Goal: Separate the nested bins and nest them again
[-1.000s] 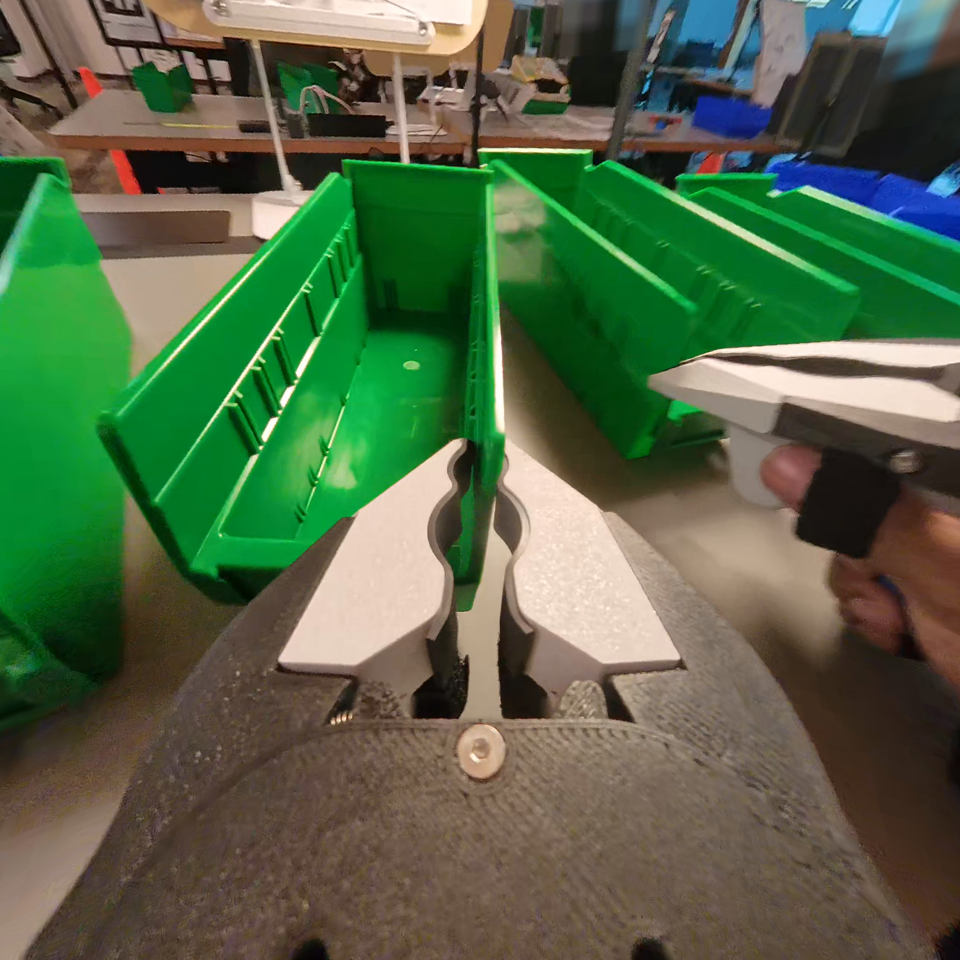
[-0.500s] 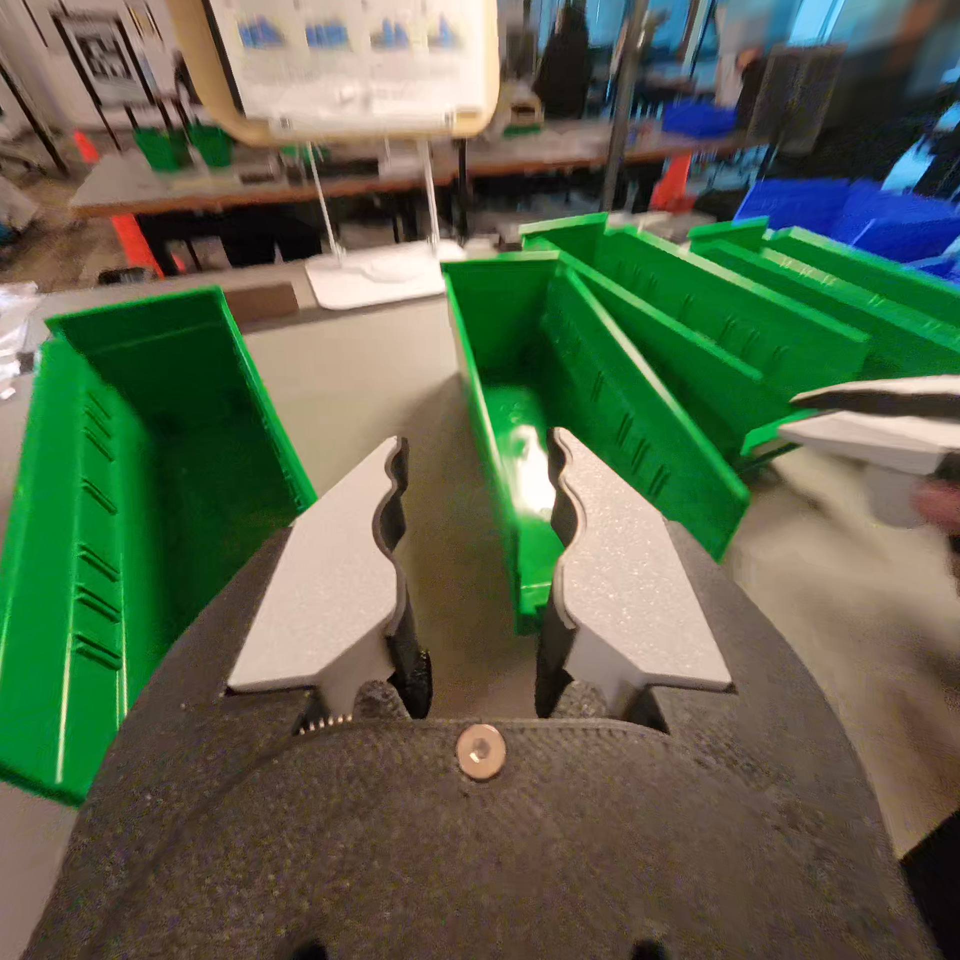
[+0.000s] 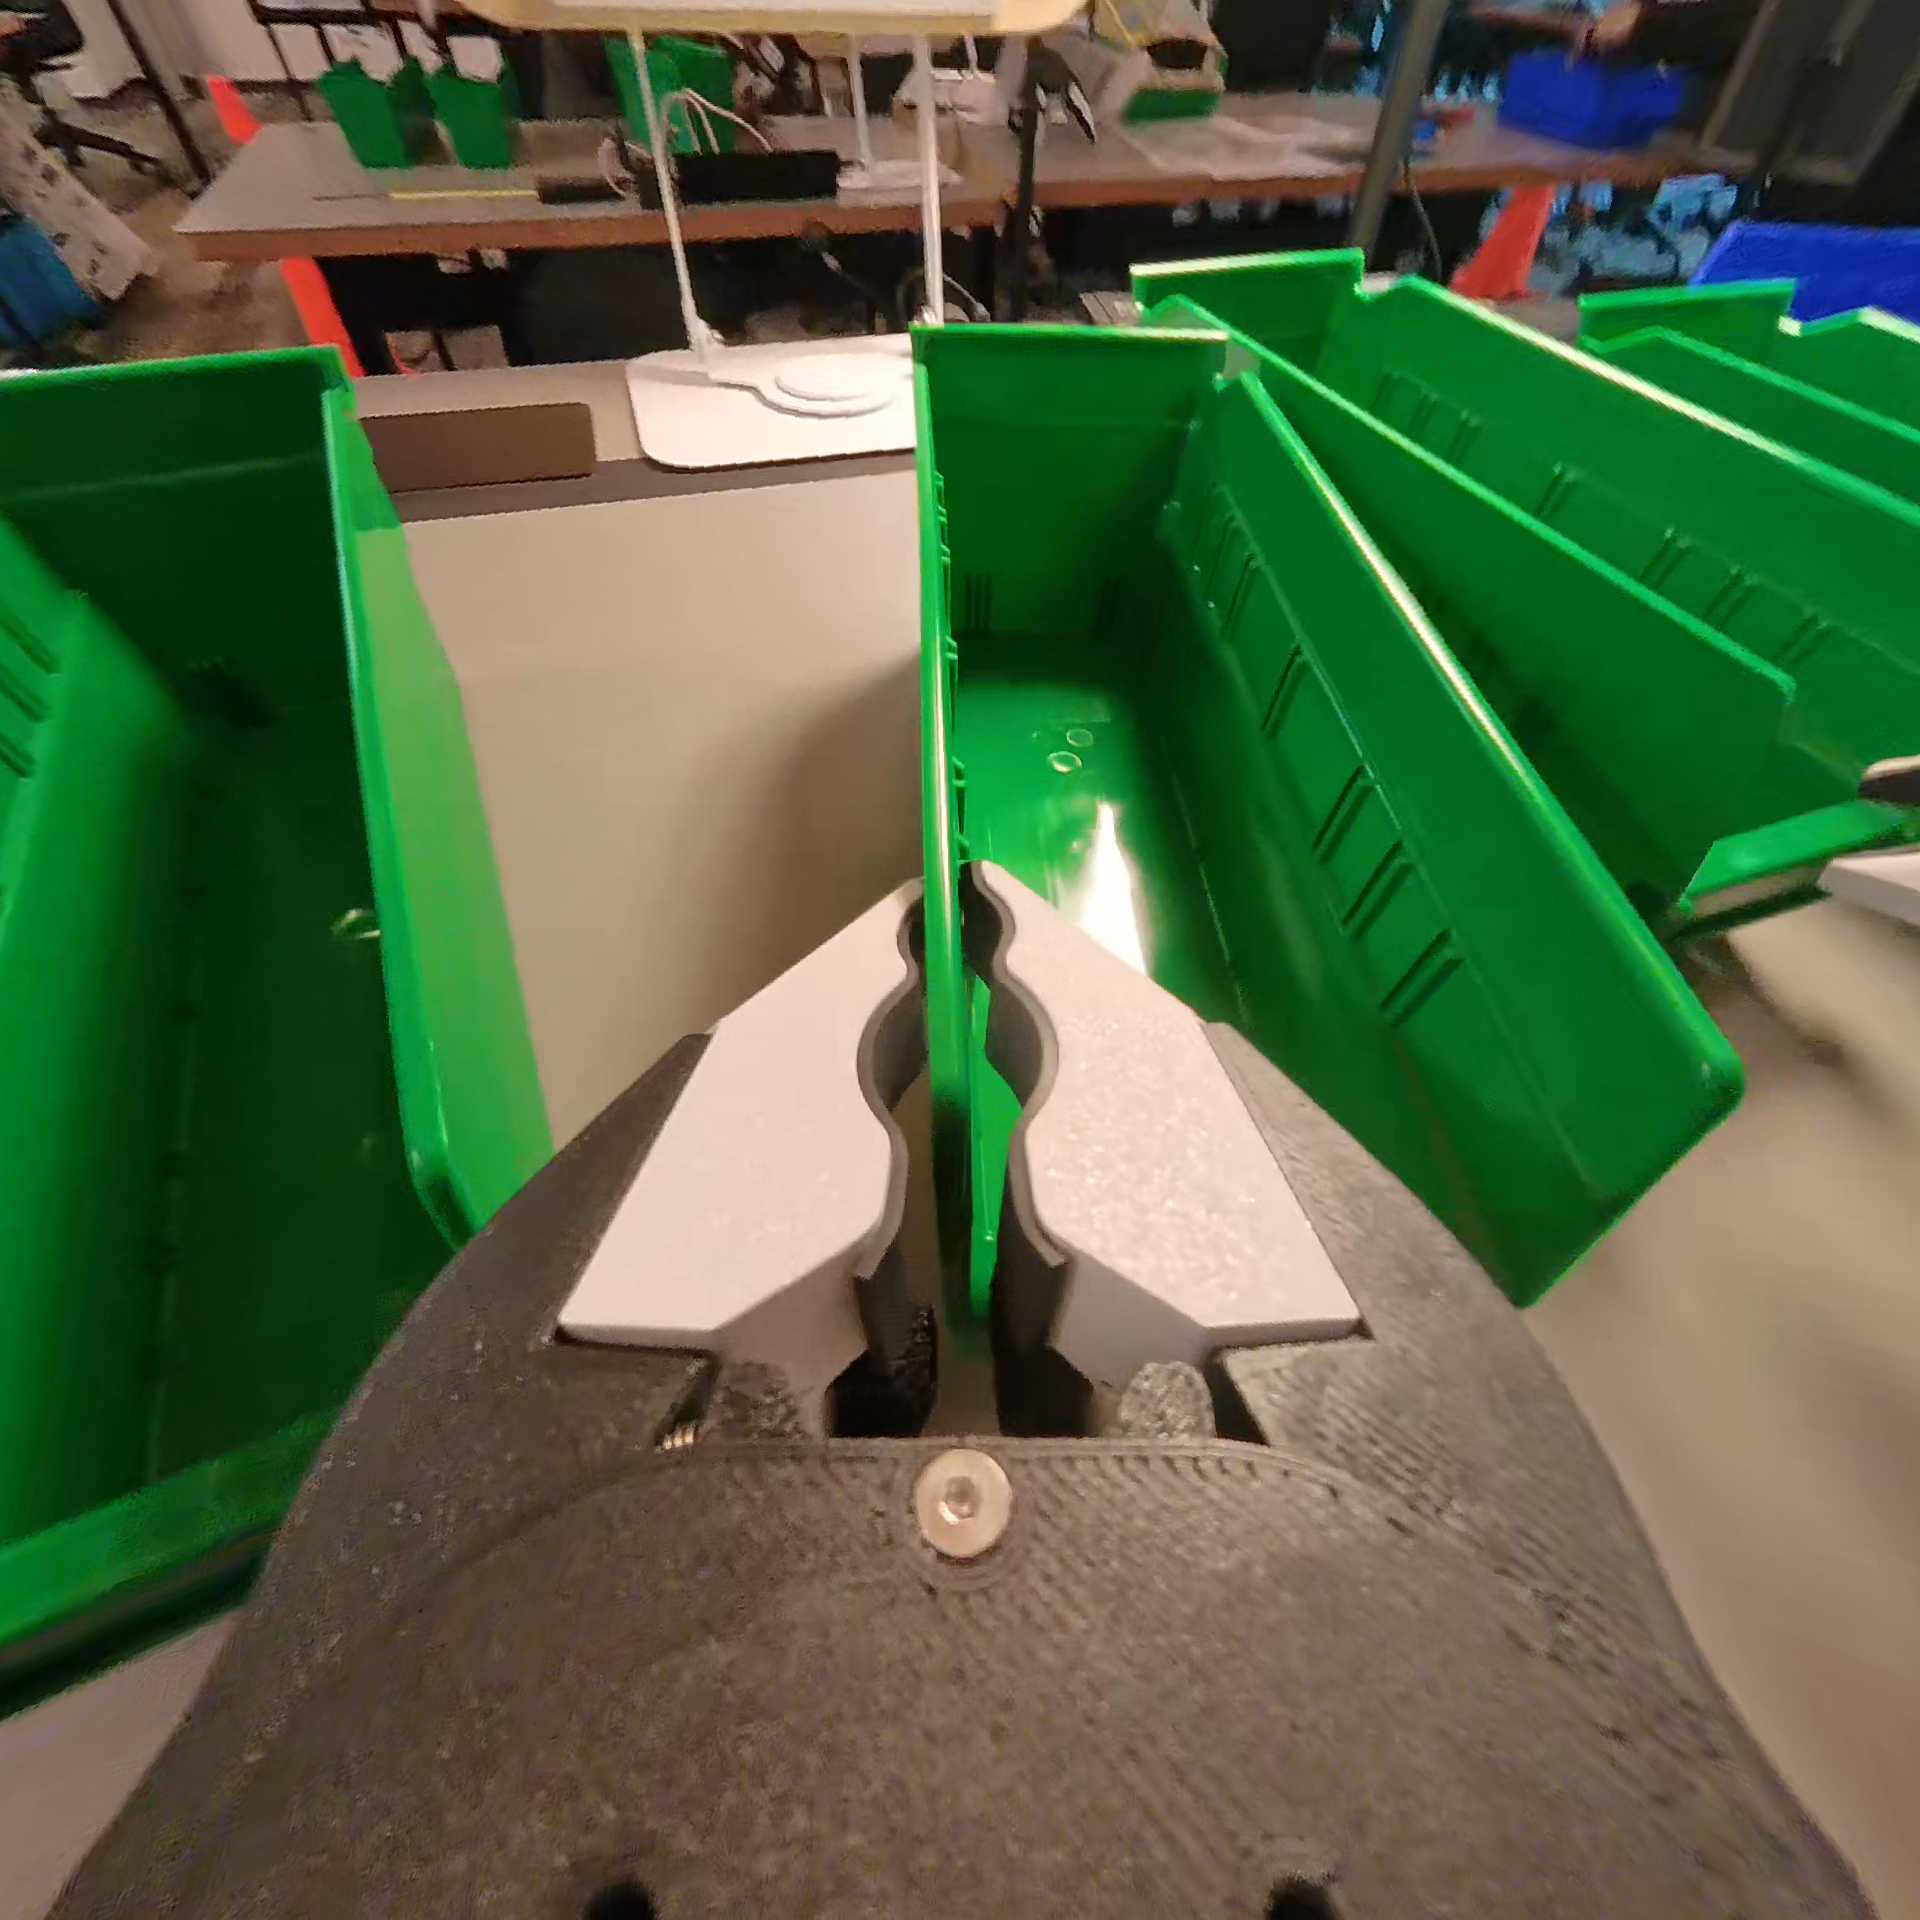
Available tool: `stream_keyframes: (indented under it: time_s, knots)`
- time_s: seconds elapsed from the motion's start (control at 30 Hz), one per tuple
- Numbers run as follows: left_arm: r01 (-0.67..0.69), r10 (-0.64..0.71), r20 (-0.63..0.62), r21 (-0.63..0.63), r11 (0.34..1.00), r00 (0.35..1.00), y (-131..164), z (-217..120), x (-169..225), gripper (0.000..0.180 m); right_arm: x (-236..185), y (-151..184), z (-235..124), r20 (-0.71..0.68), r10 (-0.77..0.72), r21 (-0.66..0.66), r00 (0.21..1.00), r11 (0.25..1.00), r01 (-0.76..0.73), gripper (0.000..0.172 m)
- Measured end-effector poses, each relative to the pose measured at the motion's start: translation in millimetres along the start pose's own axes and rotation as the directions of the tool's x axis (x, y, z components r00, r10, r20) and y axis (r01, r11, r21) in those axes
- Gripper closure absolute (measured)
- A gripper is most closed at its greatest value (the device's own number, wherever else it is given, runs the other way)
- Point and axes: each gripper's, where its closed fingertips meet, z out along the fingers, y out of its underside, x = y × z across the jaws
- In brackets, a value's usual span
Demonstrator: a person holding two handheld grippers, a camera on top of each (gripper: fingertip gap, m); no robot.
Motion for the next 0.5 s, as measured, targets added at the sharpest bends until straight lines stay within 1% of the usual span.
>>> stream_keyframes:
  time_s: [0.13,0.23,0.37,0.5]
  knots:
    - [0.086,-0.090,0.068,0.059,0.995,0.994,2.1,-10.2,-3.8,0.179,-1.5,1.5,1.3,0.006,0.005,-0.001,1.000,1.000,-0.005,0.131]
    - [0.143,-0.153,0.095,0.097,0.985,0.984,2.7,-15.7,-7.7,0.179,-2.8,2.2,1.6,0.012,0.010,0.003,1.000,1.000,-0.010,0.131]
    - [0.164,-0.178,0.132,0.115,0.980,0.975,1.1,-13.4,-15.0,0.179,-6.4,5.3,3.5,0.020,0.012,-0.003,1.000,1.000,-0.012,0.131]
    - [0.189,-0.206,0.116,0.139,0.972,0.972,-2.0,-6.7,-15.0,0.178,-9.4,5.9,3.2,0.023,0.011,-0.003,1.000,1.000,-0.011,0.131]
